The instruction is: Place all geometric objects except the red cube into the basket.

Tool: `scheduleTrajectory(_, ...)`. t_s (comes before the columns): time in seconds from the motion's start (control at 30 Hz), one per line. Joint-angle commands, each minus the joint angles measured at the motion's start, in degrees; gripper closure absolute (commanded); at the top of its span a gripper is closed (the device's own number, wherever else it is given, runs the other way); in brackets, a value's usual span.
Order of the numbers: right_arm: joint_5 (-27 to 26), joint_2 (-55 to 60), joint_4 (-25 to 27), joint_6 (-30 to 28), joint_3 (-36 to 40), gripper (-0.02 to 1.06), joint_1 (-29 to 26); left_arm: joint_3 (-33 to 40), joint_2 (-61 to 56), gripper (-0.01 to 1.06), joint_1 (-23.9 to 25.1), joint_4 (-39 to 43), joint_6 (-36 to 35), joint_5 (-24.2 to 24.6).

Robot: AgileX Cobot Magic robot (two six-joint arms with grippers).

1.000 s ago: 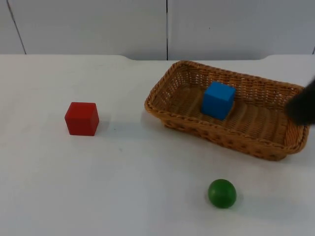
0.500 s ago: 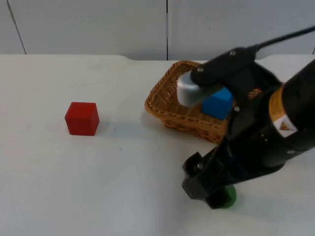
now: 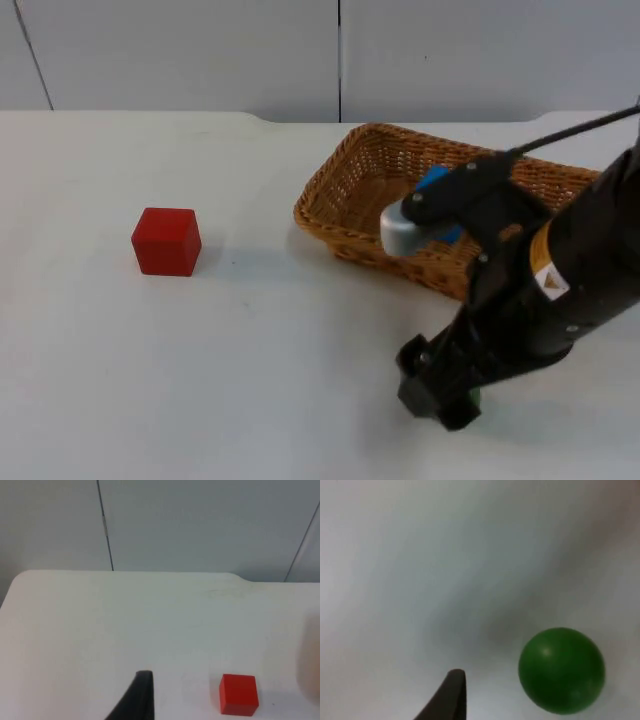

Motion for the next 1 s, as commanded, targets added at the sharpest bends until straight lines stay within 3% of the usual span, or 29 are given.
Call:
scheduleTrajectory(0.0, -1.77, 1.25, 0.38, -0.67, -0.15, 0.00, -0.26, 0.22, -0.15, 0.00, 0.19, -0.67, 0.05, -1.12)
scheduleTrajectory(0.2, -5.87, 4.90, 1.15, -0.67, -0.15, 0.00, -0.26, 0.22, -0.15, 0.00, 0.19, -0.67, 0.05, -1.12)
scheduleTrajectory(0.33, -5.77, 7.04, 1.15, -0.67, -2.27, 0.00, -0.26, 0.22, -0.15, 0.00, 0.19, -0.67, 0.05, -1.12)
scheduleTrajectory(0.73, 2.12, 10.49, 1.30, -1.48, -7.88, 0.00, -0.76, 0.22, -0.15, 0.00, 0.19, 0.22, 0.05, -1.12)
scheduleTrajectory(0.83, 3.58, 10.49, 4.35, -4.27, -7.88, 0.00, -1.36, 0.22, -0.15, 0.00, 0.19, 0.22, 0.05, -1.12)
scheduleTrajectory(0.97, 4.52, 10.49, 15.63, -16.49, -7.88, 0.00, -3.77, 0.22, -0.15, 0.00, 0.19, 0.22, 0.05, -1.12)
